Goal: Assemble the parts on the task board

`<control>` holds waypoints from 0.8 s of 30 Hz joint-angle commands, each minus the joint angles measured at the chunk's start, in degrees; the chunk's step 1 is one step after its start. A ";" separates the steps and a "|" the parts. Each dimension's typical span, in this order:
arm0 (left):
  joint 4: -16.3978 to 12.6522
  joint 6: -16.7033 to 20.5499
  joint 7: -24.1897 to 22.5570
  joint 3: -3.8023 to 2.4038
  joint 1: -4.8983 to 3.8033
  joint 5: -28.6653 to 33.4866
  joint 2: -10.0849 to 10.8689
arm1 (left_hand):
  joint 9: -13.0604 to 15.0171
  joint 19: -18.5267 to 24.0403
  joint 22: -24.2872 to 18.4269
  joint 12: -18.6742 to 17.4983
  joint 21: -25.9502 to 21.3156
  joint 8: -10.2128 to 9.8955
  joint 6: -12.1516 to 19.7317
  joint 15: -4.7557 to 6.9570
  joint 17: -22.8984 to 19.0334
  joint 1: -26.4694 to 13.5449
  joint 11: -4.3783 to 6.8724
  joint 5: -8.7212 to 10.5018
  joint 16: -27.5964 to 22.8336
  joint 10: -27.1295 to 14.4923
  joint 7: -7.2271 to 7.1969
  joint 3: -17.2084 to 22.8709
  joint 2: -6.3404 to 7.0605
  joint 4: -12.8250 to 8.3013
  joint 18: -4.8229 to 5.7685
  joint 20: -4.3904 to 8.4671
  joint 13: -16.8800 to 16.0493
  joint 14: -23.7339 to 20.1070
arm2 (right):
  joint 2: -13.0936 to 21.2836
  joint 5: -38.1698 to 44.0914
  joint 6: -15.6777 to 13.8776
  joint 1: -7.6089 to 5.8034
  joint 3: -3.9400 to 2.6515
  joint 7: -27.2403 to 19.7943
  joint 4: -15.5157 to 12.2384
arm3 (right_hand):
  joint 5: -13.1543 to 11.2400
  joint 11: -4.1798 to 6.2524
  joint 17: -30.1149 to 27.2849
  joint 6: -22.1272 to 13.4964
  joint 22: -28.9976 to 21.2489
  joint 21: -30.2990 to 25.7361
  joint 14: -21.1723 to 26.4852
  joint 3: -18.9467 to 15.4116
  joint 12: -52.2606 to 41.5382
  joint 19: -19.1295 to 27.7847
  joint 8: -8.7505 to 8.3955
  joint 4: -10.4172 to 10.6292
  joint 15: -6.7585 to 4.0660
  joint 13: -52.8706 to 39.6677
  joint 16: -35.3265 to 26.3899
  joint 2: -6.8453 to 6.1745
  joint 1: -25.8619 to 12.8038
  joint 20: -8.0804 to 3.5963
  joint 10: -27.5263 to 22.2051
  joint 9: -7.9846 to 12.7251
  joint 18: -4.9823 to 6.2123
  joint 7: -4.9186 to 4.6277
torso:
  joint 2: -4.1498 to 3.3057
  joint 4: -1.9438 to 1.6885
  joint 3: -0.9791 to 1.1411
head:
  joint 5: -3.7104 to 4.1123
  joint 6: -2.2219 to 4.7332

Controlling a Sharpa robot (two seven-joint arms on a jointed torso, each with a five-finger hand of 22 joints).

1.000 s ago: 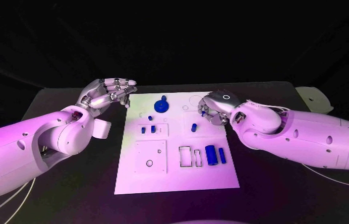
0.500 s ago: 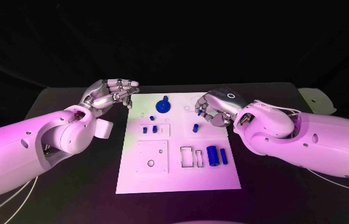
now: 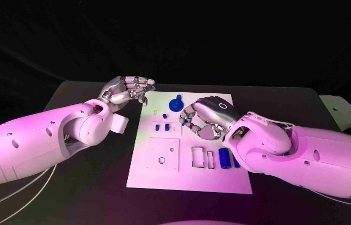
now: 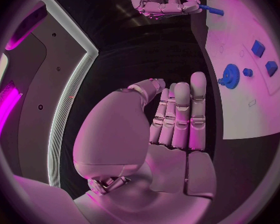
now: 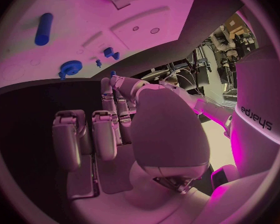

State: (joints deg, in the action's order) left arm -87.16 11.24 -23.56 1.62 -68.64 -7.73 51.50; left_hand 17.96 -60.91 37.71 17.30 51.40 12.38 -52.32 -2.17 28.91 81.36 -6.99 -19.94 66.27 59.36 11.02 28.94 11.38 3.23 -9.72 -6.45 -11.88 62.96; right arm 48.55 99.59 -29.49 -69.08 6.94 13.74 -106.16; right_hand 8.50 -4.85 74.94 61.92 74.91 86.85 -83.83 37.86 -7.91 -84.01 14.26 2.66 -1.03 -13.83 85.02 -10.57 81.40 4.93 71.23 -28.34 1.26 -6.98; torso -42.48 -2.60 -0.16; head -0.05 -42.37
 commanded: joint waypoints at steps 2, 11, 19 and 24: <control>0.14 -1.23 0.01 -0.01 0.01 0.31 -0.46 | -0.09 0.03 -0.06 0.32 -0.22 -0.34 0.35 -0.03 -0.09 -0.43 0.06 -0.27 0.04 -0.44 0.05 -0.06 0.22 -0.31 -0.83 -0.52 -0.06 -0.47 | -2.45 -1.13 -0.64 1.51 0.30 -1.89 1.26 | -0.13 1.91 6.91 0.02 13.49 0.03 -4.17 0.10 0.36 -4.69 0.21 -0.23 -0.31 -0.07 -0.35 0.20 -0.62 -0.42 1.65 -0.09 -0.53 -0.14 | -0.06 0.00 0.00 | -2.46 -0.59; 0.06 -1.00 0.06 0.05 0.01 0.32 -0.57 | -0.10 0.04 -0.07 0.36 -0.24 -0.37 0.41 -0.06 -0.11 -0.46 0.03 -0.27 0.05 -0.53 0.07 -0.07 0.22 -0.32 -0.83 -0.54 -0.07 -0.51 | -5.48 -1.89 0.00 4.47 0.81 -2.64 4.17 | -0.15 1.87 6.80 -0.08 13.47 0.00 -4.14 0.11 0.48 -4.67 0.17 -0.35 -0.29 -0.07 -0.43 0.24 -0.67 -0.40 1.56 -0.11 -0.52 -0.19 | -0.16 0.02 -0.06 | -4.53 -1.61; -0.07 -0.83 -0.01 0.06 0.00 0.32 -0.50 | -0.10 0.04 -0.07 0.36 -0.24 -0.37 0.41 -0.06 -0.11 -0.46 0.03 -0.27 0.05 -0.53 0.07 -0.07 0.22 -0.32 -0.83 -0.54 -0.07 -0.51 | -6.76 -1.76 0.89 6.37 0.99 -2.74 5.92 | -0.18 1.82 6.76 -0.16 13.45 -0.05 -4.14 0.09 0.59 -4.65 0.14 -0.41 -0.25 -0.08 -0.46 0.28 -0.76 -0.38 1.50 -0.14 -0.51 -0.24 | -0.22 0.12 0.07 | -5.44 -2.48; -0.12 -0.74 -0.10 0.06 0.00 0.32 -0.48 | -0.11 0.06 -0.07 0.43 -0.25 -0.38 0.46 -0.09 -0.13 -0.47 0.01 -0.28 0.07 -0.63 0.09 -0.07 0.21 -0.34 -0.83 -0.57 -0.10 -0.54 | -7.26 -1.70 2.00 6.90 1.02 -2.56 6.41 | -0.34 1.77 6.71 -0.25 13.42 -0.13 -4.12 -0.01 0.73 -4.61 0.12 -0.49 -0.20 -0.11 -0.50 0.33 -0.94 -0.34 1.43 -0.19 -0.49 -0.30 | -0.18 0.08 0.07 | -5.61 -2.80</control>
State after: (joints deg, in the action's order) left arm -87.09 11.11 -23.26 1.71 -68.62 -7.71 51.09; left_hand 17.91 -60.78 37.71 17.49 51.41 12.39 -52.32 -2.29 28.86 81.36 -6.95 -19.95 66.27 59.16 11.02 28.94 11.38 3.24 -9.72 -6.58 -11.88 62.83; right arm 41.43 97.67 -29.14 -62.28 7.94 11.62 -99.84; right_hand 8.30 -4.63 74.92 61.73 74.95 86.85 -83.84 37.86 -7.42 -84.01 14.20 2.35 -1.03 -13.83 84.71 -10.28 81.11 4.93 71.68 -28.43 1.27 -6.78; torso -42.67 -2.49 -0.10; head -5.54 -44.99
